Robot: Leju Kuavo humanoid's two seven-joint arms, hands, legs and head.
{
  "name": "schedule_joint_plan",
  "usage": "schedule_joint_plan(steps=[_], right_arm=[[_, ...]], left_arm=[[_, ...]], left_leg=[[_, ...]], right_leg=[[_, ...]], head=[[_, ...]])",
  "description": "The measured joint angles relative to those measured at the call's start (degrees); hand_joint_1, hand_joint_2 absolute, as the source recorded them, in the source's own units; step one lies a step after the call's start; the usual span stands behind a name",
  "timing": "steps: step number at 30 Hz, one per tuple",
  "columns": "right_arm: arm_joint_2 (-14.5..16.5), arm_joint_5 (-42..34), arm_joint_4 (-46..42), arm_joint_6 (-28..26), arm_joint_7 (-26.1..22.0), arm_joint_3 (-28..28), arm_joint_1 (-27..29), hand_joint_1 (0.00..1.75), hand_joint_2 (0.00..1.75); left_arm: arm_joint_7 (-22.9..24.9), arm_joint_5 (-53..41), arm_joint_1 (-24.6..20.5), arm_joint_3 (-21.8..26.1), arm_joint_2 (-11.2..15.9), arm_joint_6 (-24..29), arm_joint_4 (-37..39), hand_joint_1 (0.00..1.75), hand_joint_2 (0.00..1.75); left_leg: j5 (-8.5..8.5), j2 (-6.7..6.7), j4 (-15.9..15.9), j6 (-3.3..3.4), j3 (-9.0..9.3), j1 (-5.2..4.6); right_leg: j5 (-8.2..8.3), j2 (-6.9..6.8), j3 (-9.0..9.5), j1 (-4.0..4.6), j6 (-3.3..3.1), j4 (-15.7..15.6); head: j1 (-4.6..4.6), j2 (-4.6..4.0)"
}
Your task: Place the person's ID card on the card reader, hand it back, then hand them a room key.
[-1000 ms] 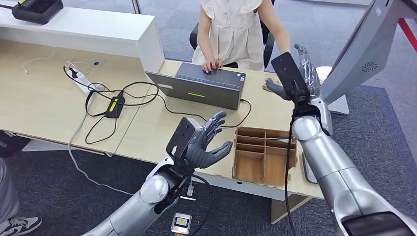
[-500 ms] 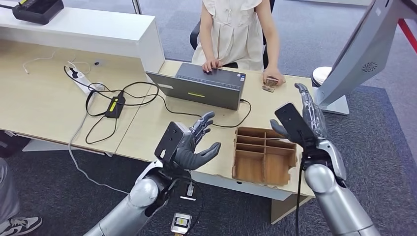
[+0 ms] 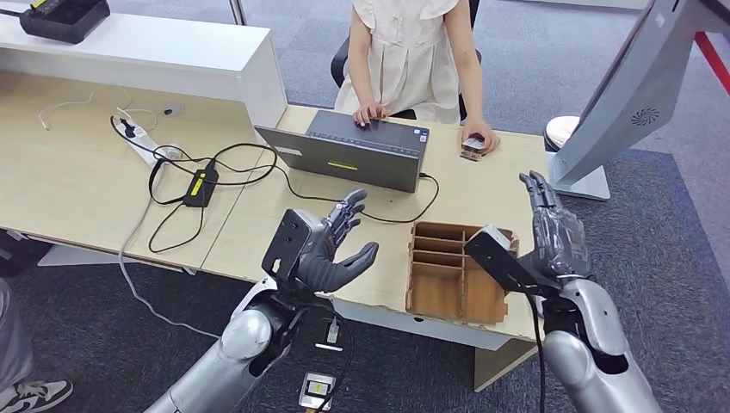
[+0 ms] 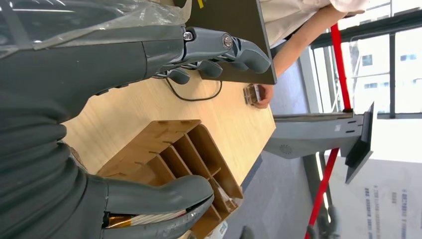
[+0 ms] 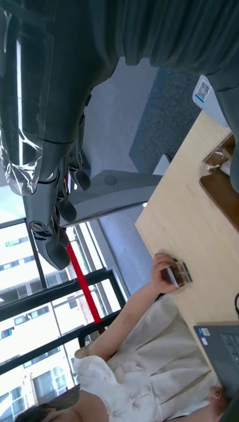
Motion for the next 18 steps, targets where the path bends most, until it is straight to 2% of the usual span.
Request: schedule_joint_plan(steps=[4, 8, 12, 18], right_arm=[[-0.02, 4.90, 0.52, 3.36, 0.28, 1.11, 0.54, 0.00, 1.75], [0.44, 10.04, 2.06, 4.20, 1.76, 2.86, 0.51, 0.00, 1.75], [0.97, 16.43, 4.95, 3.16, 3.63, 4.53, 0.10, 0.00, 1.75], [2.16, 17.34, 10.05, 0.06, 3.91, 5.91, -0.77, 0.00, 1.75]], left_arm=[[-0.38, 0.50, -0.44, 0.26, -0.29, 0.10, -0.01, 0.00, 1.75], [-0.44, 0.79, -0.74, 0.33, -0.48, 0.05, -0.01, 0.00, 1.75], [-0.43, 0.82, -0.75, 0.33, -0.49, 0.34, -0.01, 0.00, 1.75], [-0.22, 0.96, -0.75, 0.31, -0.49, 0.88, -0.04, 0.00, 1.75]], left_leg=[[0.00, -0.01, -0.01, 0.00, -0.02, 0.00], [0.00, -0.02, -0.02, 0.00, -0.02, 0.01], [0.00, -0.03, -0.03, 0.00, -0.03, 0.01], [0.00, -0.03, -0.02, 0.00, -0.04, 0.00]], right_leg=[[0.00, 0.00, 0.00, 0.00, 0.00, 0.00], [0.00, -0.01, 0.00, 0.00, 0.00, 0.01], [0.00, -0.01, 0.00, 0.00, 0.00, 0.01], [0.00, -0.03, 0.00, 0.00, 0.00, 0.01]], head=[[-0.01, 0.01], [-0.01, 0.01], [0.00, 0.00], [0.00, 0.01]])
